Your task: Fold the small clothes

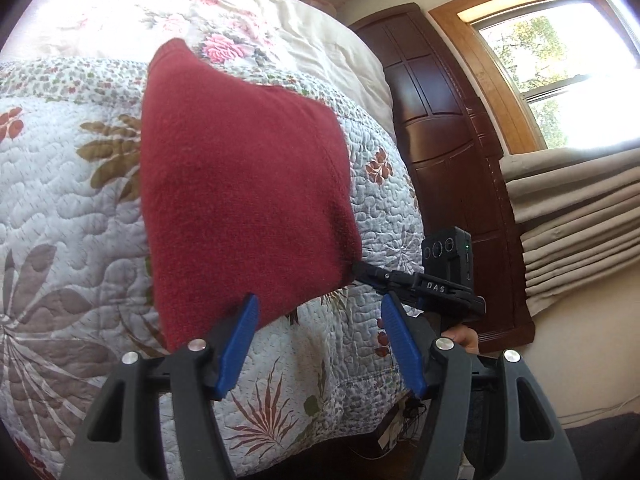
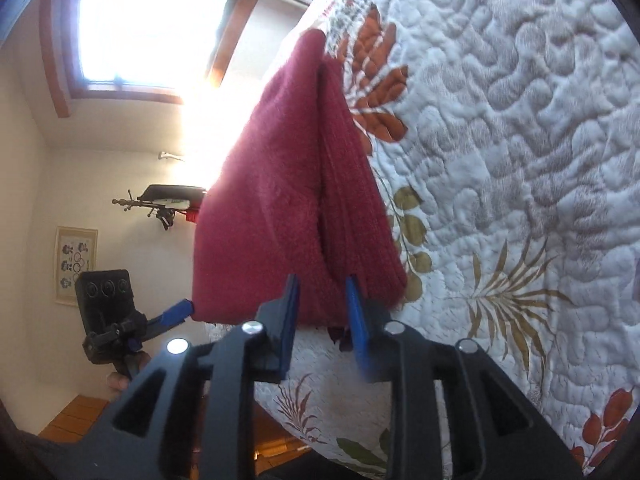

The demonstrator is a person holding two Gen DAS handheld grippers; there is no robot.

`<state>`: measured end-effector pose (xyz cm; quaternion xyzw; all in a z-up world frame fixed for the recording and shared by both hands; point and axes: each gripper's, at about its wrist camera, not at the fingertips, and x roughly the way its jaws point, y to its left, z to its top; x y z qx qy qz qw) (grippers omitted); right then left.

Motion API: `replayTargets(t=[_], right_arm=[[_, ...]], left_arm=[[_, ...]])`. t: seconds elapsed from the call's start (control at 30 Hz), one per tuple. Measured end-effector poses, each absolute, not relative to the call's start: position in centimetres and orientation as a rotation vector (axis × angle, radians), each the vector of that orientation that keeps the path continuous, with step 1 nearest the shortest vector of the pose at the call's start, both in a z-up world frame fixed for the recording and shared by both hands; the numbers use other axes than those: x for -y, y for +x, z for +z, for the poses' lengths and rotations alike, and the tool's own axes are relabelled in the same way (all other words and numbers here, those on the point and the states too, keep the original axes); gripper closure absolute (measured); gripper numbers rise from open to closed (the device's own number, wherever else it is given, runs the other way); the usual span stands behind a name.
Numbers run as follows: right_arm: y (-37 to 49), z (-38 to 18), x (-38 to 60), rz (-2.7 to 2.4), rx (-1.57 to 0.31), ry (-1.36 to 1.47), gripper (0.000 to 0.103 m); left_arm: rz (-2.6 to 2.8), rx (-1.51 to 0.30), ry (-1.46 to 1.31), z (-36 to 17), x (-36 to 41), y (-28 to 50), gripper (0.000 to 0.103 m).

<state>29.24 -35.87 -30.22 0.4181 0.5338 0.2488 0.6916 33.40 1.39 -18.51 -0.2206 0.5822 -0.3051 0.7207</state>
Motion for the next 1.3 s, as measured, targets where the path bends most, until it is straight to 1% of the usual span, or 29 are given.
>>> replayTargets(t=[0.07, 0.1, 0.13, 0.17, 0.3, 0.33, 0.4, 0.47, 0.5, 0.57, 0.63, 0.67, 0.73, 0.8, 0.83, 0.9, 0.97, 1.0, 1.03, 1.07, 1.1, 1.13, 1.17, 1.2, 1.23, 1.3], right_arm=[[29.9, -29.7, 35.6, 0.551, -1.175, 0.910, 0.070], [30.3, -29.4, 35.4, 0.523, -1.166, 0.878, 0.075], [30.4, -28.9, 35.2, 0.504, -1.142, 0.854, 0.083], [30.5, -28.2, 34.9, 0.481, -1.113, 0.831, 0.085], [31.5, -26.2, 34.5, 0.524, -1.001, 0.850, 0.084], [32.9, -25.9, 33.2, 0.559, -1.015, 0.848, 0.081], [34.9, -27.1, 31.9, 0.624, -1.066, 0.860, 0.075], [36.2, -29.5, 31.3, 0.597, -1.127, 0.847, 0.084], [36.6, -31.2, 31.6, 0.572, -1.162, 0.863, 0.103], [36.6, -33.4, 32.8, 0.556, -1.200, 0.936, 0.103], [36.2, -32.6, 33.4, 0.561, -1.197, 0.930, 0.103], [36.2, -31.5, 33.6, 0.568, -1.182, 0.915, 0.099], [36.8, -29.1, 34.2, 0.583, -1.130, 0.896, 0.088], [38.5, -26.9, 34.1, 0.621, -1.082, 0.895, 0.085], [39.6, -26.2, 33.8, 0.649, -1.074, 0.895, 0.081], [42.0, -26.0, 32.6, 0.698, -1.087, 0.896, 0.077], [44.3, -27.4, 31.4, 0.715, -1.136, 0.910, 0.077], [45.2, -28.6, 31.0, 0.700, -1.176, 0.911, 0.079], [45.9, -29.7, 30.9, 0.687, -1.206, 0.915, 0.089], [46.3, -30.3, 31.1, 0.669, -1.226, 0.919, 0.094], [46.4, -30.3, 31.6, 0.663, -1.232, 0.924, 0.095], [46.1, -29.8, 32.4, 0.670, -1.220, 0.920, 0.080], [45.9, -28.8, 33.3, 0.677, -1.192, 0.914, 0.063], [45.7, -28.0, 34.5, 0.682, -1.165, 0.911, 0.024], [45.7, -27.4, 35.5, 0.692, -1.150, 0.907, 0.009], [46.2, -27.8, 37.3, 0.713, -1.194, 0.906, 0.009]], left_arm=[[-0.668, -1.327, -0.477, -19.6, -1.2, 33.6, 0.039], [-0.658, -1.350, -0.463, -20.3, -1.0, 33.8, 0.039], [-0.640, -1.375, -0.450, -21.1, -0.9, 34.0, 0.039], [-0.619, -1.399, -0.449, -22.0, -1.0, 34.1, 0.039], [-0.604, -1.426, -0.465, -23.8, -1.0, 34.0, 0.039], [-0.604, -1.432, -0.466, -24.1, -0.9, 33.9, 0.039], [-0.603, -1.440, -0.467, -24.7, -0.7, 33.8, 0.039], [-0.604, -1.445, -0.483, -25.2, -1.0, 33.7, 0.039], [-0.606, -1.446, -0.500, -25.5, -1.2, 33.8, 0.039], [-0.610, -1.453, -0.545, -26.2, -1.8, 33.7, 0.040], [-0.607, -1.450, -0.564, -26.4, -2.2, 33.3, 0.040], [-0.610, -1.452, -0.574, -26.1, -2.3, 33.1, 0.040], [-0.626, -1.447, -0.584, -25.0, -2.5, 32.5, 0.040], [-0.658, -1.405, -0.603, -23.5, -3.3, 31.9, 0.039], [-0.667, -1.381, -0.616, -22.7, -3.9, 31.6, 0.036], [-0.657, -1.348, -0.633, -21.6, -5.0, 31.3, 0.033], [-0.637, -1.343, -0.634, -21.3, -6.1, 31.2, 0.033], [-0.618, -1.344, -0.622, -21.0, -6.4, 31.4, 0.033], [-0.600, -1.342, -0.595, -20.6, -6.6, 31.5, 0.033], [-0.582, -1.338, -0.548, -20.0, -6.7, 31.7, 0.033], [-0.564, -1.333, -0.493, -19.2, -6.6, 31.9, 0.032], [-0.553, -1.324, -0.451, -18.6, -6.6, 32.1, 0.027], [-0.557, -1.316, -0.435, -18.3, -7.0, 32.3, 0.025], [-0.570, -1.316, -0.443, -18.4, -7.6, 32.6, 0.021], [-0.581, -1.320, -0.463, -18.7, -8.2, 33.1, 0.019], [-0.596, -1.325, -0.530, -20.0, -9.7, 34.1, 0.019]])
